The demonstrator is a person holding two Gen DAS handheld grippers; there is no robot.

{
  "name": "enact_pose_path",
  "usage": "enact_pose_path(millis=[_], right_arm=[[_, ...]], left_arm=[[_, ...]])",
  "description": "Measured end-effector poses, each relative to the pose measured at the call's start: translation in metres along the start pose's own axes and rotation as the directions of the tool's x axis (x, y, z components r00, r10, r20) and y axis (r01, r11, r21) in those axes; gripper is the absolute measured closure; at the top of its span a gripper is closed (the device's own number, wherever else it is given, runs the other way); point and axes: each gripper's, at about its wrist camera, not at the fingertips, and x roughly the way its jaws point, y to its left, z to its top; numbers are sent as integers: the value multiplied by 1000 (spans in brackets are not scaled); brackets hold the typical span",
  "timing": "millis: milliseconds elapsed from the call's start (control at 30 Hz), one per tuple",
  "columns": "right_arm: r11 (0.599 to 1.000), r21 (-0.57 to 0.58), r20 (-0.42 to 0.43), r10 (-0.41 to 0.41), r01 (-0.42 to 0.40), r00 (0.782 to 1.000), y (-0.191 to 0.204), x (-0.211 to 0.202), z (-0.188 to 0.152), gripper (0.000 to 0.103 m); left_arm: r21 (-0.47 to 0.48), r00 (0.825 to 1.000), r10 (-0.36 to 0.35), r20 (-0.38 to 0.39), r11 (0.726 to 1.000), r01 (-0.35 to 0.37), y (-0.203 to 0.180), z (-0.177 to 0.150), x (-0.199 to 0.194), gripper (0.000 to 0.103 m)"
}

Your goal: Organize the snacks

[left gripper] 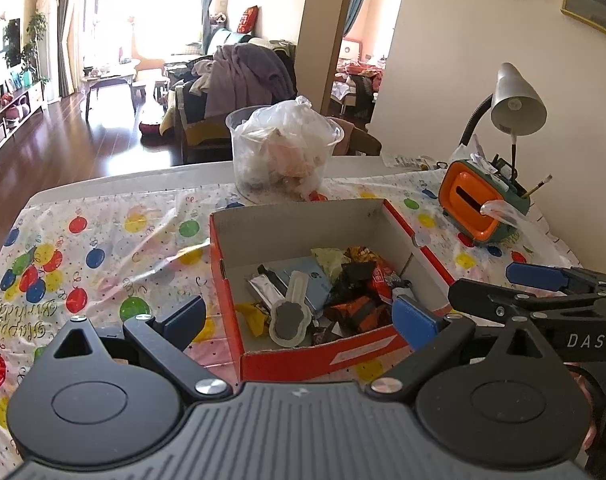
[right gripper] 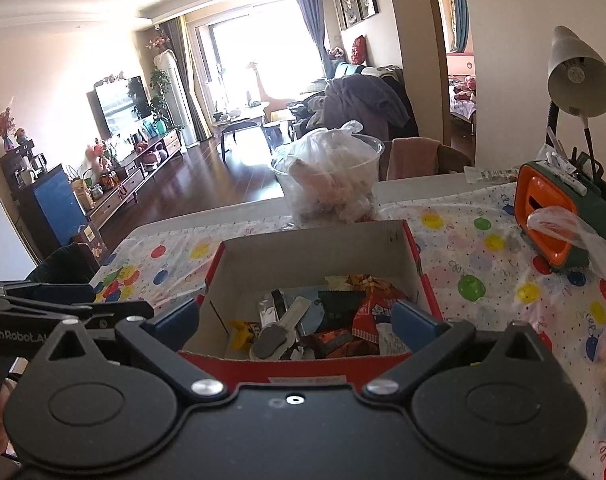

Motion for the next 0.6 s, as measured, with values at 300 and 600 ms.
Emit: enact_pose_path(millis=[300, 600], right_arm=[[1000, 17, -8, -10, 10, 1000, -1, -6, -5, 0], [999, 24, -8, -25, 25, 1000, 3, -15, -13, 0]], left_arm=[[7, 1000, -11, -5, 1000, 11, -4, -5, -5, 3], [21, 1000, -24, 2, 999, 24, -4, -7, -12, 3]])
